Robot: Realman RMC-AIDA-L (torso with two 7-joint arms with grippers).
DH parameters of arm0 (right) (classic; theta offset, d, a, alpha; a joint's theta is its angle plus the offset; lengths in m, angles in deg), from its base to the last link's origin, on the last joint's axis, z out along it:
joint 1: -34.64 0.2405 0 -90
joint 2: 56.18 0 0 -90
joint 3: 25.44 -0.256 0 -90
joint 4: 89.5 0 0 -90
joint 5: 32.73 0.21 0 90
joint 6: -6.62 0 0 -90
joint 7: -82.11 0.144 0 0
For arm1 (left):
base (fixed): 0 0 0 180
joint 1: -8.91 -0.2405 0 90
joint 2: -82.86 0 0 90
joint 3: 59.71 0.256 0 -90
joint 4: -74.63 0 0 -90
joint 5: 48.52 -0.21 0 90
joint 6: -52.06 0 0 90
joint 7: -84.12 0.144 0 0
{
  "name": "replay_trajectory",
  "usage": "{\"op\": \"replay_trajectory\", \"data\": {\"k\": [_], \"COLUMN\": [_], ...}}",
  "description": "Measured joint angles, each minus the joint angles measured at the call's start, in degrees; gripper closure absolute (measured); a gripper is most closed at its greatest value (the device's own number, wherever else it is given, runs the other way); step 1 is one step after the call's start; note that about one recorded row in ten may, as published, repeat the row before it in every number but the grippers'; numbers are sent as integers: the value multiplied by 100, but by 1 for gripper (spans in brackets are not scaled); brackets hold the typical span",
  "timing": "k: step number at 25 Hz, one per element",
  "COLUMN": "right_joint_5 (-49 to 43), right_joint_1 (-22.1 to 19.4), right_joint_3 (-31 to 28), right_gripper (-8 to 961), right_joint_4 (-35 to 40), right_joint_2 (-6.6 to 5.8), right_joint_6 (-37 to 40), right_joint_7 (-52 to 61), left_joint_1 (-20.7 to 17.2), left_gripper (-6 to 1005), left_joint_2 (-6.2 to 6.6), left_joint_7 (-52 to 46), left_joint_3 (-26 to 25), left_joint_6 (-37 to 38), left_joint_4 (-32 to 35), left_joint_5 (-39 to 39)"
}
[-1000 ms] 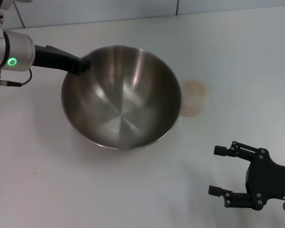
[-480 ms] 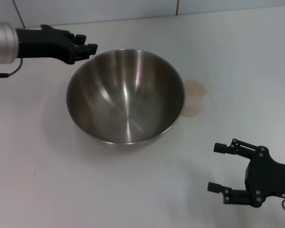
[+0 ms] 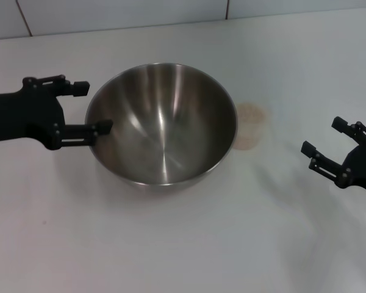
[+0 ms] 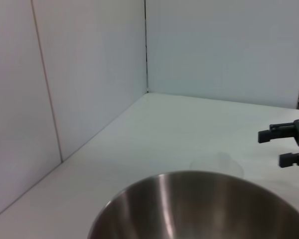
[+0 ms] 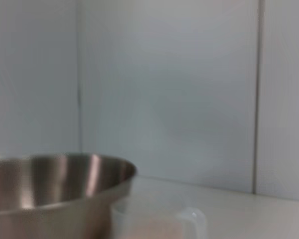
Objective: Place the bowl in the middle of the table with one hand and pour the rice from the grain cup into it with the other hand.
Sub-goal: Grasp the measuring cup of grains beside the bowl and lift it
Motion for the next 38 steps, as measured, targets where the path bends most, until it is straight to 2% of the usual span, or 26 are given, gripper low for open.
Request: {"op": "replay_trajectory", "data": {"k": [1, 2, 3, 7, 8, 18, 28, 38], "right_joint_5": [-13, -18, -21, -4, 1, 18, 30, 30], "right_joint_1": [-12, 1, 151, 446, 595, 1001, 1176, 1263], "right_joint_3": [-43, -57, -42, -78, -92, -129, -483, -489], "right_gripper": [122, 122, 122, 122, 122, 123, 123, 122], "right_joint_4": [161, 257, 239, 23, -35, -190, -221, -221], "right_joint_2": [93, 162, 197, 201, 206, 229, 235, 242], "right_joint_6": [-244, -456, -735, -1075, -1257, -1619, -1643, -1611], "right_joint_7": [0, 2, 20, 36, 36, 39, 11, 34], "left_joint_1": [0, -169, -194, -203, -196, -160, -141, -127], "left_gripper": [397, 350, 310, 149, 145, 131, 131, 131], "left_joint_2": [0, -4, -5, -4, -4, -2, -2, 2], "left_joint_7": [0, 88, 90, 101, 108, 114, 72, 66], "left_joint_3": [0, -36, -33, -3, 3, 78, 93, 142], "left_joint_6": [0, 129, 133, 138, 139, 146, 148, 148], "left_joint_4": [0, 0, -30, -60, -61, -67, -64, -60], "left_joint_5": [0, 59, 55, 22, 18, 9, -52, -52]}}
